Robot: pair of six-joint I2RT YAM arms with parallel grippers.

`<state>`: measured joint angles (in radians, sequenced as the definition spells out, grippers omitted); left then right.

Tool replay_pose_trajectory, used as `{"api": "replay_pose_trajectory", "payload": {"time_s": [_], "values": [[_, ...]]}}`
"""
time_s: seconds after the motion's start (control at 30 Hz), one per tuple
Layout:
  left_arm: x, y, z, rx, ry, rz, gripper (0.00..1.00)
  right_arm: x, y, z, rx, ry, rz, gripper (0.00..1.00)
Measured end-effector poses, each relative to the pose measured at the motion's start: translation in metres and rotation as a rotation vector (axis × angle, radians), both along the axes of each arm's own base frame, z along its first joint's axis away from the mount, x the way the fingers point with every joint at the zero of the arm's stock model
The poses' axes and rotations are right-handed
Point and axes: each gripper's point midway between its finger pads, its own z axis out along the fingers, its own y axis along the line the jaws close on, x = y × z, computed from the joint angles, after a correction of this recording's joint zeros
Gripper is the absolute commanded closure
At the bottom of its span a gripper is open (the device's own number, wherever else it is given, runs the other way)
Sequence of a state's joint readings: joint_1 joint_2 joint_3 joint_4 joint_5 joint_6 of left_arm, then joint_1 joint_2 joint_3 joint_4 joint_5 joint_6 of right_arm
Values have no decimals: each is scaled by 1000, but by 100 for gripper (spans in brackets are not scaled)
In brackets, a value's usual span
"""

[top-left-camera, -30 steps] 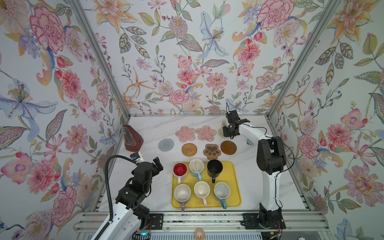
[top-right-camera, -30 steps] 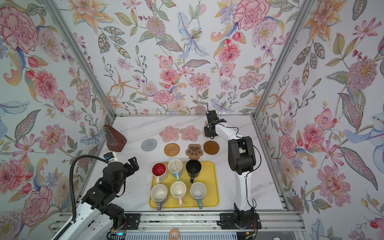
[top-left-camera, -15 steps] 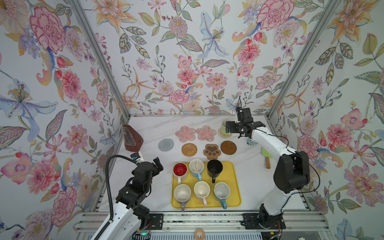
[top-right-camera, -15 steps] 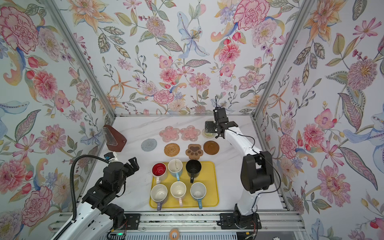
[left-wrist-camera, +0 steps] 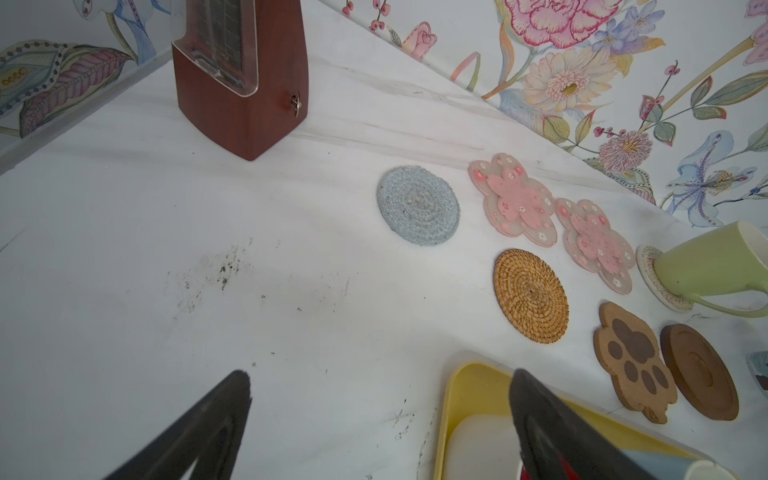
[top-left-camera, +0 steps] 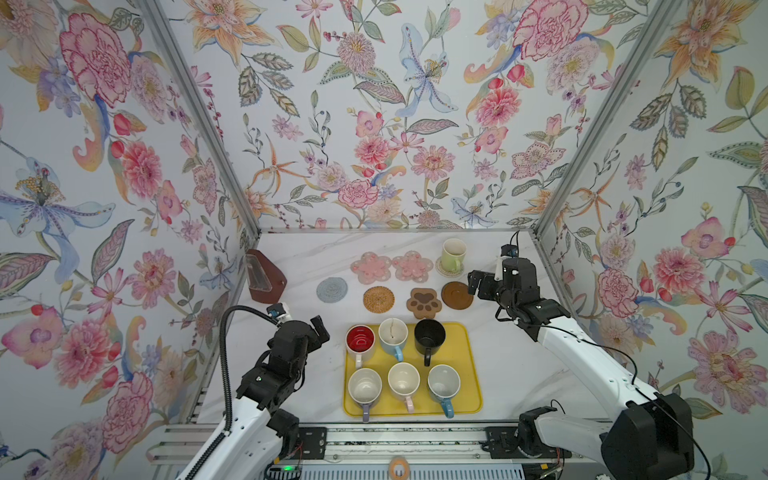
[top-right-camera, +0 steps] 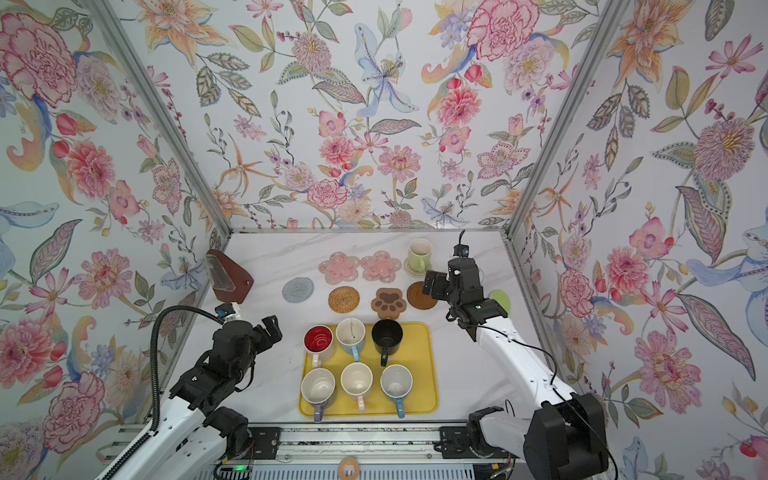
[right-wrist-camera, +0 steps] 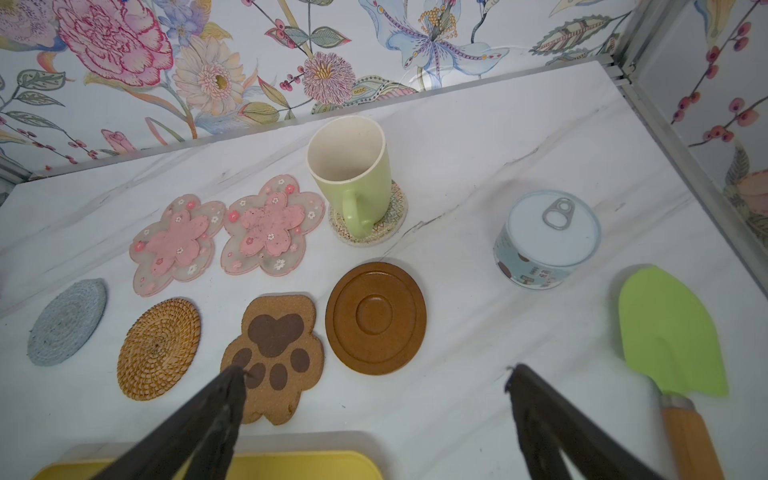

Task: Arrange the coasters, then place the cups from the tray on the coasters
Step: 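Raise the right gripper while the left gripper moves over the lavender mug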

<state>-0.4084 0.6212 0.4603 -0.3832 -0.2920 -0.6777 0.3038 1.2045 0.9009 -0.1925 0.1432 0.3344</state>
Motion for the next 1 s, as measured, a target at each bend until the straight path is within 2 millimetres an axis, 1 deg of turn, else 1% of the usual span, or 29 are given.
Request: {"api": "replay_pose_trajectory", "payload": {"time_s": [0.1, 0.17, 0.23, 0.3, 0.4, 0.53, 0.6, 0.73, 1.0], "values": [[-2, -5, 3, -7, 20, -29, 6, 1, 1, -2, 2, 3, -2, 1], [-2, -11, 10, -20, 36, -60, 8, 2, 2, -6, 0, 15, -3, 1], [-3, -19, 17, -32, 45, -91, 9, 3, 2, -12, -2, 31, -5, 1], [-7, -30, 23, -44, 56, -140, 10, 4, 3, -17, -3, 44, -6, 1], [-20, -54, 23, -64, 91, -237, 10, 5, 5, -20, -1, 54, -4, 1], [-46, -80, 11, -72, 164, -346, 12, 4, 7, -21, 6, 54, -4, 1], [-60, -89, 5, -65, 205, -391, 12, 5, 8, -21, 7, 56, -4, 1], [-82, -100, 6, -51, 261, -447, 13, 5, 8, -24, 7, 62, -4, 1], [-111, -112, 2, -84, 316, -505, 15, 5, 10, -24, 13, 63, -4, 1]]}}
